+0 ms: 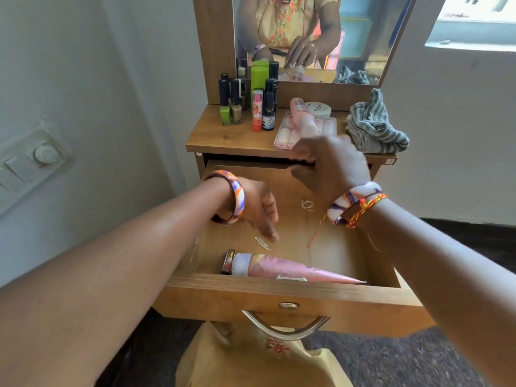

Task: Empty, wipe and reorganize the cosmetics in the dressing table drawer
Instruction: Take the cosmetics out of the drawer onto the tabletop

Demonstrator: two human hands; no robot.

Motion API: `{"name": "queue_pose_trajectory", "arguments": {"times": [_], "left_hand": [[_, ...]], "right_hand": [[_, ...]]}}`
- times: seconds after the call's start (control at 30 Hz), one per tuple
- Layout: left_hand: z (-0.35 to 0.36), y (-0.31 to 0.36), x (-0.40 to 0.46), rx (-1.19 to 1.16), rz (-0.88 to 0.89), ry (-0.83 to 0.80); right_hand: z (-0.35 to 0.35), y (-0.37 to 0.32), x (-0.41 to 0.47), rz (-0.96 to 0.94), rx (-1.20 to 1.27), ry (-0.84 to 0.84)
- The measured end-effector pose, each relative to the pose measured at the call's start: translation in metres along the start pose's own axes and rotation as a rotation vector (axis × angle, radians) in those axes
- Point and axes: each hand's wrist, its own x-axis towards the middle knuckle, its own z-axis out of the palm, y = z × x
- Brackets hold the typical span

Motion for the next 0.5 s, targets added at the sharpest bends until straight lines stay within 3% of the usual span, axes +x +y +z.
{"name": "queue_pose_trajectory", "arguments": {"times": [0.07,0.17,0.23,0.5], "left_hand": [[0.008,-0.001,-0.004,0.164,-0.02,-0.097],[0.017,0.0,-0.009,0.204,-0.026,-0.202],[0.024,0.0,-0.01,0.198,-0.018,-0.208],[0.02,-0.015,-0.01,0.124,-0.043,-0.139]], "right_hand": [[0.006,0.0,-0.012,0.005,0.061,-0.32],[0.018,0.005,-0.03,-0.018,0.087,-0.829],[0.027,0.009,-0.041,-0.051,-0.01,-1.031],[0.032,0.018,-0.046,-0.021,-0.037,-1.114]]}}
